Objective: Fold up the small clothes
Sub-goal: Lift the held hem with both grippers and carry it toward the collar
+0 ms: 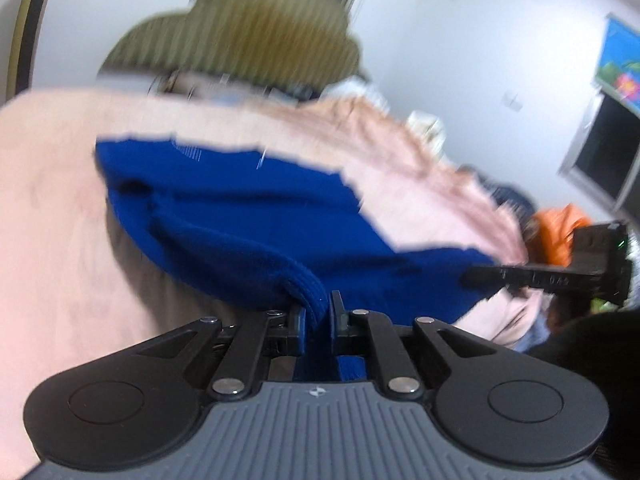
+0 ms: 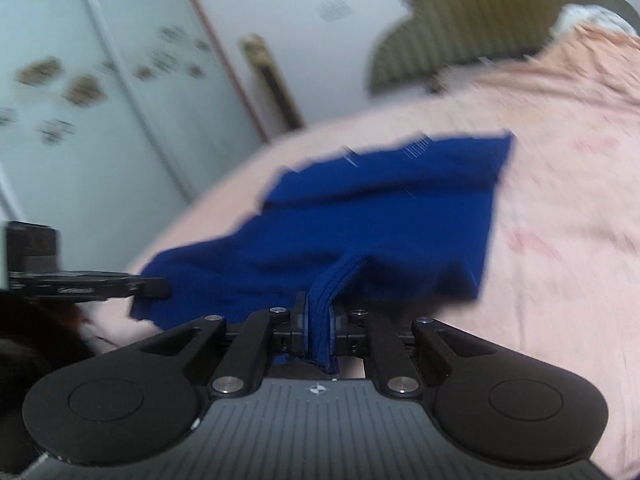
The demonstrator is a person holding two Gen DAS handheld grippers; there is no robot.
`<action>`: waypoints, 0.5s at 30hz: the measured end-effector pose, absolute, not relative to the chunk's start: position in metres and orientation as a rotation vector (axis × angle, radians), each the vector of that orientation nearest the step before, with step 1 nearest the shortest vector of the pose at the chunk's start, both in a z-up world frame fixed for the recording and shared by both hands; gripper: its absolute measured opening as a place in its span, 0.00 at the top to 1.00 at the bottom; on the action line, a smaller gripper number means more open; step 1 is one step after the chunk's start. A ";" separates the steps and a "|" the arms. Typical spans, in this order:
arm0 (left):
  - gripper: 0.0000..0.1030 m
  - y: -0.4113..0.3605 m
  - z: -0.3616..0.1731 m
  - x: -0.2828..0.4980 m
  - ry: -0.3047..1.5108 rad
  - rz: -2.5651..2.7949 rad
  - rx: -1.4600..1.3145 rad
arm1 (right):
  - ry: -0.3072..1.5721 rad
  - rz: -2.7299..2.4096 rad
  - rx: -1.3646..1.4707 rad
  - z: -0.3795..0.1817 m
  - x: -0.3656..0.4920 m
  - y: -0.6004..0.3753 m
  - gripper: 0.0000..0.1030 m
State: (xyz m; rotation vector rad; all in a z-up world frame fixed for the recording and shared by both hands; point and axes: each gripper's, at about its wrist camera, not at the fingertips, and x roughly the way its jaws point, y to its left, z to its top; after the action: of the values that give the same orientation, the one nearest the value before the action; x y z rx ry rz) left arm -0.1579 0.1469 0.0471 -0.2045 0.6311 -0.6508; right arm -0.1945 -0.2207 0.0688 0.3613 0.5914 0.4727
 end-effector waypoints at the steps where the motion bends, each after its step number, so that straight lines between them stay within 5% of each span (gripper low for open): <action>1: 0.90 0.153 0.051 -0.163 0.605 -0.663 -0.212 | 0.572 0.509 0.362 0.073 -0.199 -0.222 0.88; 15: 0.90 0.155 0.047 -0.131 0.634 -0.564 -0.209 | 0.612 0.423 0.513 0.061 -0.180 -0.247 0.88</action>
State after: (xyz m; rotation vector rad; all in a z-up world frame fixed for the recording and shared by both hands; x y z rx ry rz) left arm -0.1311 0.1552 0.0474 -0.2087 0.6343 -0.5641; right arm -0.1805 -0.2474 0.0611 0.5132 0.6122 0.4231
